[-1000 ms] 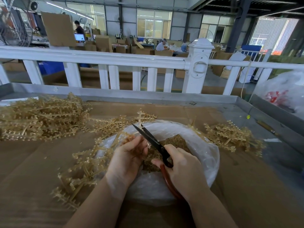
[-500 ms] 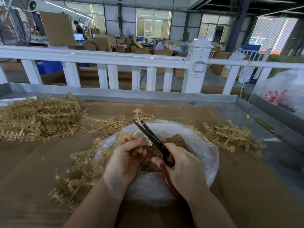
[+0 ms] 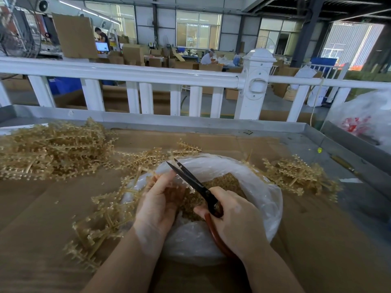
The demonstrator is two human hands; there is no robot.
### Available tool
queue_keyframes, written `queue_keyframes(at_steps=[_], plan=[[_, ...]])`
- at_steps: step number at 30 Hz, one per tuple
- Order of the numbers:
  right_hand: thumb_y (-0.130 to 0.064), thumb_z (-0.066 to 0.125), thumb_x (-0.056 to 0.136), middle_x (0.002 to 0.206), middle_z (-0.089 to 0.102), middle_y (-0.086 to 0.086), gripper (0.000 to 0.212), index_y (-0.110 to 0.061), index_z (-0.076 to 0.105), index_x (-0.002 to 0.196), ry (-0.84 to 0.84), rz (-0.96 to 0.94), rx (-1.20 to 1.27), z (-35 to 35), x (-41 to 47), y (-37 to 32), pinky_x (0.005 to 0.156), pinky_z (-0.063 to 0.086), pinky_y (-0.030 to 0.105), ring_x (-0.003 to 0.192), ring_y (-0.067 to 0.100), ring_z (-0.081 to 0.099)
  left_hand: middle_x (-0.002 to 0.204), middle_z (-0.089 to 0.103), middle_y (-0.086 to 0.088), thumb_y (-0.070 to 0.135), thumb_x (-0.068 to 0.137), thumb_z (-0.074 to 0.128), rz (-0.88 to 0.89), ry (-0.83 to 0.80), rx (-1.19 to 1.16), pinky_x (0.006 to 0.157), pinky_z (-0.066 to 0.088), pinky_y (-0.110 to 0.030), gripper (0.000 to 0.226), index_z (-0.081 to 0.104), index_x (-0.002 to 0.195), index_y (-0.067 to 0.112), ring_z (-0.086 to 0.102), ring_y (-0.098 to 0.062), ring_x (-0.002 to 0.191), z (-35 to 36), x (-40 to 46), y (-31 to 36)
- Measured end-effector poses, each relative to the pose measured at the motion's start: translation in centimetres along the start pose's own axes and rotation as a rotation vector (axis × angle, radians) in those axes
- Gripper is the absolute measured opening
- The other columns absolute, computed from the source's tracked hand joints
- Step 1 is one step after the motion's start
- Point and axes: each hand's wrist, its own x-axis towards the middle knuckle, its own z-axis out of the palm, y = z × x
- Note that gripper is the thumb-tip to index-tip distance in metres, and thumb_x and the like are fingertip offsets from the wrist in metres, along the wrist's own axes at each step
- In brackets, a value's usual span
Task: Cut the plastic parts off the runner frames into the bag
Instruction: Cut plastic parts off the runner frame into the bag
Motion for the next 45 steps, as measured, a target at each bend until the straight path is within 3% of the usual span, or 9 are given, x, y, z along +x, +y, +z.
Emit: queue_keyframes(at_steps=[6,9,15,19,30,35,37,40,45], plan=[[-0.057,0.060,0.080,0.076,0.062,-0.012,0.032,-0.030,0.063,0.097,-0.008,-0.002,0.010,-0.1,0.0,0.0,0.059,0.040,0.013,0.070,0.005,0.057,0.077,0.072,-0.006,0.008,0.061,0.073,0.018,0.076,-0.064,0.054,0.055,-0.019,0.017,0.065,0.076,0.009,0.069,-0.011,0.066,0.0,-0.1,0.2],[-0.057,0.059,0.079,0.077,0.062,-0.013,0.032,-0.031,0.063,0.097,-0.002,0.003,0.016,-0.2,0.0,0.1,0.060,0.033,0.006,0.070,0.004,0.056,0.077,0.072,-0.007,0.007,0.061,0.073,0.011,0.059,-0.062,0.056,0.056,-0.019,0.020,0.065,0.080,0.005,0.070,-0.011,0.067,0.0,-0.2,0.2],[-0.060,0.057,0.078,0.079,0.060,-0.013,0.033,-0.034,0.060,0.098,-0.023,0.015,0.030,-0.1,-0.1,0.2,0.062,0.040,0.016,0.074,0.005,0.056,0.080,0.072,-0.009,0.006,0.065,0.070,-0.034,0.014,-0.037,0.058,0.057,-0.019,0.025,0.064,0.088,0.000,0.069,-0.013,0.067,0.1,-0.2,0.4],[-0.063,0.052,0.076,0.080,0.060,-0.015,0.036,-0.035,0.060,0.098,-0.029,0.017,0.031,-0.2,0.0,0.1,0.062,0.032,0.006,0.075,0.003,0.054,0.080,0.070,-0.010,0.004,0.065,0.068,-0.064,0.014,-0.060,0.052,0.055,-0.017,0.022,0.063,0.087,0.000,0.068,-0.012,0.065,0.2,-0.3,0.6],[-0.056,0.058,0.079,0.081,0.057,-0.018,0.028,-0.036,0.059,0.099,-0.005,-0.012,0.058,-0.3,0.0,0.0,0.064,0.032,0.005,0.075,-0.001,0.049,0.070,0.067,-0.007,0.005,0.066,0.063,-0.141,-0.060,0.035,0.054,0.056,-0.019,0.014,0.060,0.079,0.002,0.066,-0.011,0.059,0.8,-1.3,0.7],[-0.056,0.055,0.082,0.079,0.052,-0.019,0.029,-0.034,0.059,0.100,0.043,-0.008,0.045,-0.1,0.0,-0.2,0.064,0.031,0.004,0.072,-0.002,0.046,0.069,0.069,-0.008,0.006,0.065,0.064,-0.142,-0.088,0.073,0.055,0.055,-0.017,0.009,0.067,0.073,0.001,0.066,-0.010,0.057,0.9,-1.3,0.7],[-0.056,0.052,0.083,0.080,0.055,-0.017,0.031,-0.032,0.059,0.101,0.054,-0.014,0.028,0.0,0.1,-0.3,0.065,0.031,0.005,0.073,-0.002,0.047,0.067,0.069,-0.008,0.005,0.066,0.064,-0.148,-0.109,0.076,0.053,0.054,-0.017,0.006,0.069,0.066,0.003,0.066,-0.010,0.056,0.8,-1.3,0.6],[-0.055,0.050,0.085,0.080,0.059,-0.013,0.035,-0.026,0.061,0.101,0.054,-0.025,0.010,0.1,0.1,-0.4,0.066,0.039,0.012,0.072,0.004,0.053,0.064,0.066,-0.006,0.006,0.069,0.064,-0.156,-0.136,0.088,0.054,0.053,-0.016,0.006,0.065,0.073,0.002,0.063,-0.010,0.054,0.7,-1.1,0.5],[-0.042,0.064,0.086,0.075,0.061,-0.004,0.028,-0.018,0.062,0.101,0.074,-0.036,-0.046,0.2,0.3,-0.6,0.060,0.048,0.024,0.066,0.014,0.058,0.060,0.061,-0.003,0.009,0.073,0.063,-0.147,-0.180,0.122,0.057,0.050,-0.021,0.009,0.056,0.075,0.003,0.057,-0.008,0.051,0.5,-1.0,0.4]])
